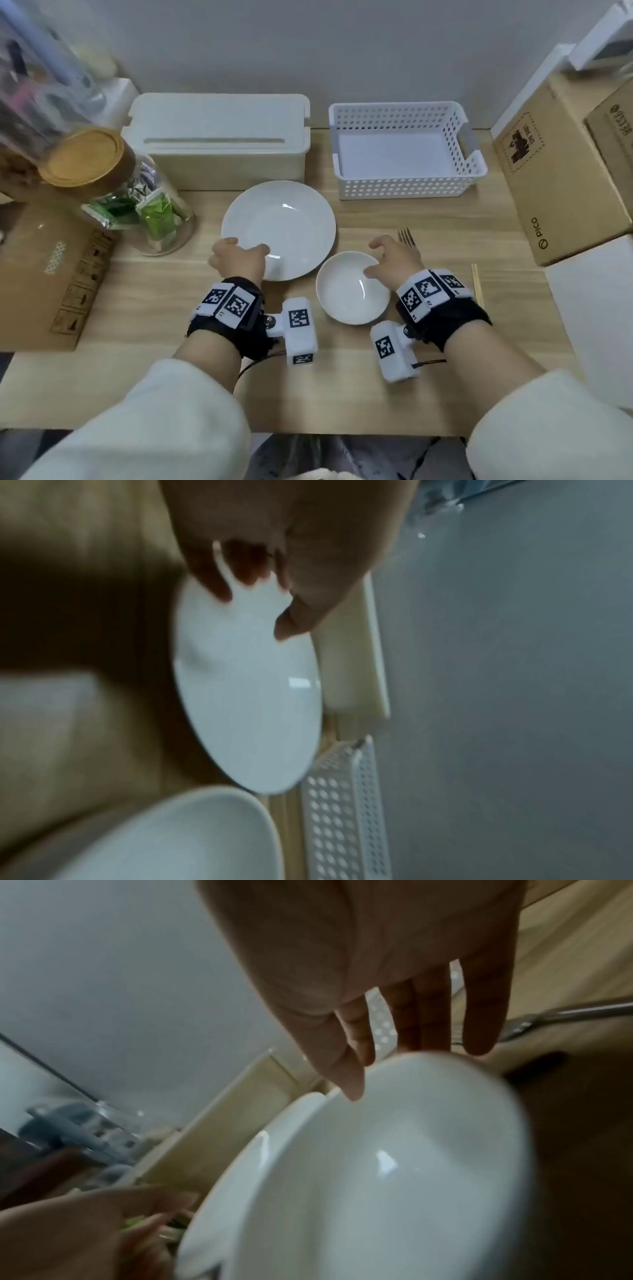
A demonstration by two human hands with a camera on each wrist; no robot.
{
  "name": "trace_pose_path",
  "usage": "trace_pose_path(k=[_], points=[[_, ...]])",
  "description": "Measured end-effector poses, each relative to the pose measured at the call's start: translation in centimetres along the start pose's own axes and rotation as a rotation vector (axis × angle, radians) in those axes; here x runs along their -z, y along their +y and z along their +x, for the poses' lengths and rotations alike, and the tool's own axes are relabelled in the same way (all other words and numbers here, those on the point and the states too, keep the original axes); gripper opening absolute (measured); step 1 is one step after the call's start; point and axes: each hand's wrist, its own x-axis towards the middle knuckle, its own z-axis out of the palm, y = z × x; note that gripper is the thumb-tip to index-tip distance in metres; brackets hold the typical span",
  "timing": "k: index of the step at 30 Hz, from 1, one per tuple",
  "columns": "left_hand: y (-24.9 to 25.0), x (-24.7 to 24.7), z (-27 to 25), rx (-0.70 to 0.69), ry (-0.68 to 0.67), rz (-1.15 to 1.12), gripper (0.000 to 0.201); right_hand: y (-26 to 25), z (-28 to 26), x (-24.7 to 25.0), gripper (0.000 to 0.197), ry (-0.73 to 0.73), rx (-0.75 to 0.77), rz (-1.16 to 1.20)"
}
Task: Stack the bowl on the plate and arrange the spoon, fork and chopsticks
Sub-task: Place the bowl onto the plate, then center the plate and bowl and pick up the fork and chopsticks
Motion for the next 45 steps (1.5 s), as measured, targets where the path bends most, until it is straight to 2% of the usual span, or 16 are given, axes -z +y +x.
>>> trace_pose_path(k=[2, 4, 7, 10, 15, 18, 21, 27, 30, 36, 45], points=[[-0.6, 1.3, 0.6, 0.046, 0.158, 0.032, 0.065, 1.0, 0.3, -0.7, 0.046, -0.027, -0.052, -0.077], [-1.9, 1.9, 1.8, 0.101, 0.07, 0.001, 0.064, 2.2, 0.3, -1.6, 0.043, -0.064, -0.076, -0.083], [-2.8, 1.6, 2.5, 0.067, -0.195, -0.06, 0.039, 3.2, 0.3, -2.7, 0.041, -0.088, -0.088, 0.062], [-2.8, 1.3, 2.3, 0.017, -0.241, -0.081, 0.039, 3.6, 0.2, -3.0, 0.044, -0.075, -0.113, 0.194], [-3.4, 2.7, 2.5, 0.06, -0.249, -0.196, 0.039, 4.0, -0.2, -2.6, 0.043, -0.038, -0.131, 0.455], [-4.5, 4.9, 2.5, 0.049, -0.259, -0.122, 0.04, 3.2, -1.0, -1.5, 0.039, -0.012, -0.071, 0.585], [-5.5, 6.3, 2.0, 0.004, -0.33, -0.014, 0.039, 2.0, -1.3, -0.4, 0.038, 0.009, -0.024, 0.671], [-5.8, 4.0, 0.0, -0.011, -0.54, 0.12, 0.04, 0.0, -1.0, -1.7, 0.039, -0.075, 0.074, 0.532], [-5.9, 2.2, -1.0, -0.058, -0.654, 0.197, 0.042, 0.2, -1.2, -2.9, 0.036, -0.117, 0.067, 0.422], [-6.1, 1.2, -1.1, -0.045, -0.716, 0.225, 0.059, 1.7, -1.4, -3.7, 0.032, -0.094, 0.012, 0.342], [-6.1, 0.7, -0.1, -0.049, -0.749, 0.278, 0.05, 2.2, -1.4, -4.3, 0.031, -0.104, -0.013, 0.242]])
